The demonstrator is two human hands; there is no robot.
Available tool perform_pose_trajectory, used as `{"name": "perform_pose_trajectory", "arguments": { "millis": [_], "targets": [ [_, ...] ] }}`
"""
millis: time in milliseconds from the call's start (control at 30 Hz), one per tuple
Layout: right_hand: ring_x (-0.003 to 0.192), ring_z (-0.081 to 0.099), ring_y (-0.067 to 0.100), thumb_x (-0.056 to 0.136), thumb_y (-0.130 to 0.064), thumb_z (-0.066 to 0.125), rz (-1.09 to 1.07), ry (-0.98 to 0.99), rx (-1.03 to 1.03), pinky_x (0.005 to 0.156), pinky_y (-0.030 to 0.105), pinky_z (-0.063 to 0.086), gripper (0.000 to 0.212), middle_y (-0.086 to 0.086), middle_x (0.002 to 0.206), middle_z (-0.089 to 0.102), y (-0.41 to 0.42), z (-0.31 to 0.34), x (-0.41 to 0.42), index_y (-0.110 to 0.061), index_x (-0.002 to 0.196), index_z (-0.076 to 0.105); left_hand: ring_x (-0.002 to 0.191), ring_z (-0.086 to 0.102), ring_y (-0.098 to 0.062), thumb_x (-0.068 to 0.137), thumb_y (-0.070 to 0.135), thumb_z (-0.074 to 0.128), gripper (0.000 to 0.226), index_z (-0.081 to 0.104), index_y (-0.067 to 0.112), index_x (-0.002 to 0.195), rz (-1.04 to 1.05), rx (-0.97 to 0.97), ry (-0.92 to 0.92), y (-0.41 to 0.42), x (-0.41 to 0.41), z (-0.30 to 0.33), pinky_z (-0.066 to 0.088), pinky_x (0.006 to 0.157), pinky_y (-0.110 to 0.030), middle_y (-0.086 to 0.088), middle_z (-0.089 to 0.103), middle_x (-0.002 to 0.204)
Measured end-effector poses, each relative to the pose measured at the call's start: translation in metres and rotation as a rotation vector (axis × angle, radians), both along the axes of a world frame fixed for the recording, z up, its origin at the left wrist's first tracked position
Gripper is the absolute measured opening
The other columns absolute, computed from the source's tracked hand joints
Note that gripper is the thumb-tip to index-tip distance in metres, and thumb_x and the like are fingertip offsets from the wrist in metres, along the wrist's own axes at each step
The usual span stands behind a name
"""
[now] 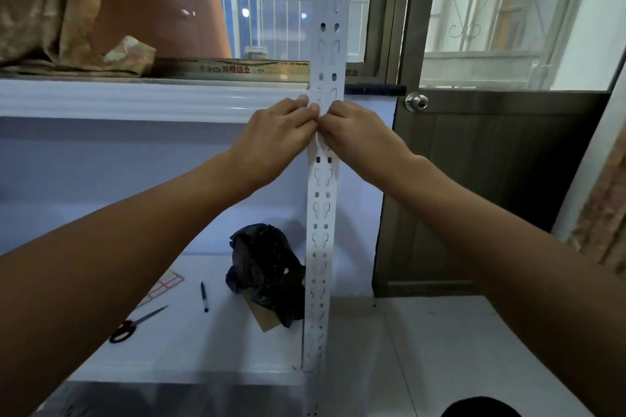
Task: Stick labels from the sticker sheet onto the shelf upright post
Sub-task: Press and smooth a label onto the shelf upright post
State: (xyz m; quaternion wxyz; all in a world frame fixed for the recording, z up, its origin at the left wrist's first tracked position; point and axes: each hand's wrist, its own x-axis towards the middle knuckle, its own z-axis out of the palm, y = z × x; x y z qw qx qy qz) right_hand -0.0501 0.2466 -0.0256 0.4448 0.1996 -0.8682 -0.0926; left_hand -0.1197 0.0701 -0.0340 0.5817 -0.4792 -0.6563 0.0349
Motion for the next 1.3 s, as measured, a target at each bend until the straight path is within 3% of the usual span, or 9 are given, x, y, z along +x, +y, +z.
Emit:
{"name": "perform_pose_trajectory", "arguments": {
  "millis": [133,267,433,600,700,1033,1133,1300],
  "targets": [
    [0.091,0.063,0.034,0.096,-0.009,0.059,0.026,-0.069,0.028,0.076,0.049,0.055,0.015,0.014,0.097,0.065,0.007,0.01,0.004,-0.004,0.105,0.07,0.093,0.07,-0.045,0.08,-0.003,0.079,0.026,0.068,-0.006,0.104,0.007,0.009,-0.005,0.004,0.0,0.001,0.06,0.054,-0.049,-0.023,0.07,0.104],
    [0.087,0.066,0.029,0.097,-0.015,0.061,0.125,-0.072,-0.143,0.076,0.046,0.056,0.016,0.012,0.096,0.068,0.007,0.01,0.008,-0.005,0.099,0.073,0.1,0.071,-0.043,0.084,0.001,0.078,0.023,0.069,-0.004,0.105,-0.052,0.019,-0.016,0.0,-0.01,0.002,0.061,0.058,-0.049,-0.019,0.071,0.112],
    [0.086,0.067,0.032,0.094,-0.01,0.065,0.159,-0.021,-0.127,0.075,0.046,0.058,0.014,0.014,0.096,0.067,0.01,0.003,0.01,-0.001,0.103,0.073,0.112,0.069,-0.037,0.091,0.007,0.073,0.023,0.071,0.0,0.112,-0.099,-0.001,0.044,-0.009,-0.013,0.003,0.062,0.062,-0.045,-0.013,0.072,0.119],
    [0.083,0.058,0.031,0.094,-0.008,0.063,0.063,0.049,-0.032,0.066,0.048,0.055,0.012,0.014,0.092,0.06,0.007,-0.005,0.001,0.0,0.102,0.068,0.093,0.072,-0.035,0.084,0.003,0.077,0.014,0.073,0.002,0.097,-0.073,0.014,0.104,-0.002,0.001,0.005,0.054,0.048,-0.034,-0.01,0.073,0.099],
    [0.082,0.055,0.028,0.085,0.001,0.071,-0.011,0.045,0.023,0.061,0.045,0.055,0.018,0.013,0.093,0.059,0.006,-0.01,-0.004,-0.001,0.102,0.065,0.092,0.07,-0.033,0.083,0.002,0.078,0.014,0.073,0.003,0.096,-0.03,0.006,0.138,0.0,-0.001,0.005,0.053,0.048,-0.033,-0.009,0.073,0.096],
    [0.067,0.055,0.031,0.086,0.003,0.069,-0.049,0.12,0.093,0.052,0.044,0.055,0.013,0.017,0.083,0.059,0.003,-0.011,-0.009,0.002,0.097,0.063,0.071,0.06,-0.027,0.088,0.003,0.073,0.007,0.068,0.001,0.092,-0.043,0.037,0.11,0.001,-0.001,0.004,0.035,0.045,-0.026,-0.014,0.067,0.089],
    [0.071,0.056,0.032,0.088,0.002,0.067,-0.07,0.112,0.143,0.057,0.047,0.056,0.023,0.02,0.087,0.059,0.004,-0.01,-0.012,0.005,0.11,0.06,0.07,0.059,-0.029,0.094,0.005,0.065,0.005,0.067,0.002,0.091,-0.114,0.034,0.068,-0.002,-0.006,0.007,0.045,0.045,-0.032,-0.014,0.067,0.088],
    [0.077,0.059,0.034,0.091,-0.002,0.064,-0.067,0.126,0.178,0.065,0.047,0.057,0.03,0.021,0.093,0.062,0.003,-0.009,-0.013,0.006,0.12,0.057,0.086,0.067,-0.034,0.096,0.01,0.054,0.022,0.074,0.005,0.103,-0.177,-0.096,0.031,-0.014,-0.012,0.02,0.058,0.061,-0.04,-0.01,0.073,0.099]
  ]
}}
